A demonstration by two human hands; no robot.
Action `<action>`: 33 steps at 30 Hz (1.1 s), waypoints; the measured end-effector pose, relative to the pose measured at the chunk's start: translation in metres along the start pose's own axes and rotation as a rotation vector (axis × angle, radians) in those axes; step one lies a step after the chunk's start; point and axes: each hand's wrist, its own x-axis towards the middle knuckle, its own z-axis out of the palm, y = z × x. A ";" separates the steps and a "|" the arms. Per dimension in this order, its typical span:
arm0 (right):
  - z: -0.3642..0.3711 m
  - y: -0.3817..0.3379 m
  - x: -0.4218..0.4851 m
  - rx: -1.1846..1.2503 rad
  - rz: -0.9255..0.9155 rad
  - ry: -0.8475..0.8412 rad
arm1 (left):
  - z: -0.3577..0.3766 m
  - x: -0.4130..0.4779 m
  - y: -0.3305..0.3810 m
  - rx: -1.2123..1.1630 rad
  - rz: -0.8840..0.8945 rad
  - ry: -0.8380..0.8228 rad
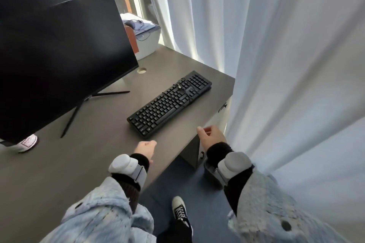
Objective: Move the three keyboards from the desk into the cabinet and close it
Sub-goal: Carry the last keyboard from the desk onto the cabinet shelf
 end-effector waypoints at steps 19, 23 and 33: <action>0.035 -0.049 0.326 -0.383 0.162 -0.001 | -0.012 0.206 0.039 0.116 -0.463 0.307; 0.030 -0.047 0.364 -0.426 0.196 0.020 | -0.005 0.214 0.038 0.107 -0.537 0.323; 0.031 -0.033 0.421 -0.389 0.266 0.009 | 0.014 0.223 0.043 -0.219 -0.651 0.507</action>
